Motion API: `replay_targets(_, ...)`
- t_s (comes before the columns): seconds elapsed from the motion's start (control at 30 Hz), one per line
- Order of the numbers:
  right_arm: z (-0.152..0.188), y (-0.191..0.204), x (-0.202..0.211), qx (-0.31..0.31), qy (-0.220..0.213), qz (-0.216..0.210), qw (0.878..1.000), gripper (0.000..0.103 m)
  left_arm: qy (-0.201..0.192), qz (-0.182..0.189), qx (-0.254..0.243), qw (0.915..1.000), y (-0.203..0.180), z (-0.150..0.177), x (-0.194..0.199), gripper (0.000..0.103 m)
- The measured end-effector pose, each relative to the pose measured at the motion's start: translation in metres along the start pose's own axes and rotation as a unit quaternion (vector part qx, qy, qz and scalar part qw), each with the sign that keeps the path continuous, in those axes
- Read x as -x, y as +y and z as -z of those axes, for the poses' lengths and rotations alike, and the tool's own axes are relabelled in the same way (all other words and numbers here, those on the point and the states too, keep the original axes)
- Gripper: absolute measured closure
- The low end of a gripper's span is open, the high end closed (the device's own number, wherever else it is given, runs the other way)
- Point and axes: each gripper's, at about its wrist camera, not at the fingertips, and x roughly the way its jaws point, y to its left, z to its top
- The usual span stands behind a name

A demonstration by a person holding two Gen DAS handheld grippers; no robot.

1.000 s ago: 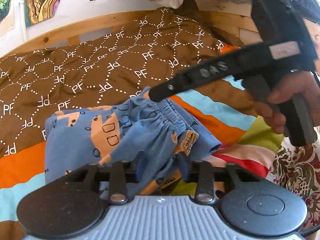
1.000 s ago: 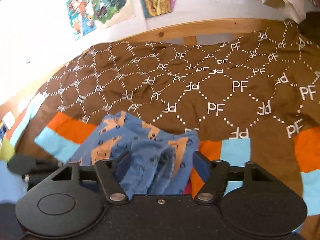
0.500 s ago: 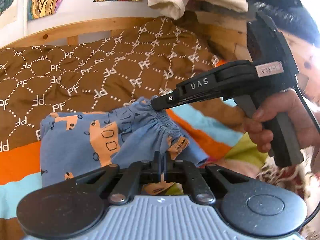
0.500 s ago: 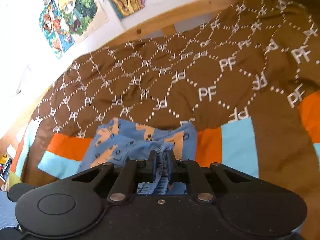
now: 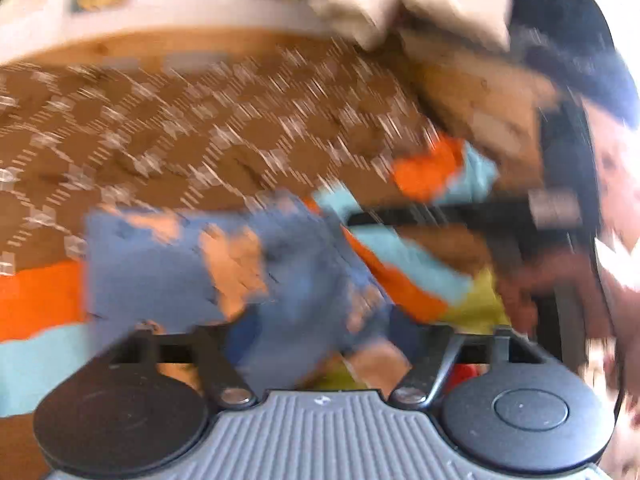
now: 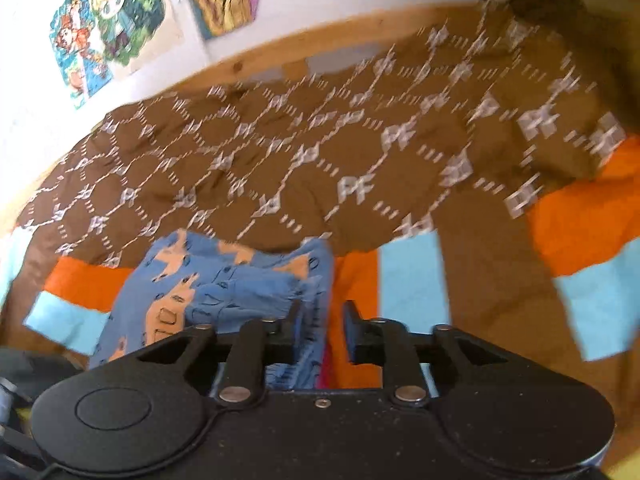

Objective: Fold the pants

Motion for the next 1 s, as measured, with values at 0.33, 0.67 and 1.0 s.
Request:
replay_targets(0.33, 0.039, 0.054, 0.017, 0.045, -0.039, 0.040, 0.997, 0.041, 0.022, -0.191, 0.078, 0.9784, 0.066, 0.007, -0.014, 0.005)
replay_targets(0.67, 0.059, 0.035, 0.013, 0.061, 0.000, 0.057, 0.997, 0.024, 0.058, -0.204, 0.126, 0.9692, 0.088, 0.036, -0.016, 0.000)
replay_targets(1.0, 0.052, 0.031, 0.037, 0.076, -0.023, 0.063, 0.995, 0.017, 0.052, -0.205, 0.117, 0.9703, 0.092, 0.009, -0.001, 0.000)
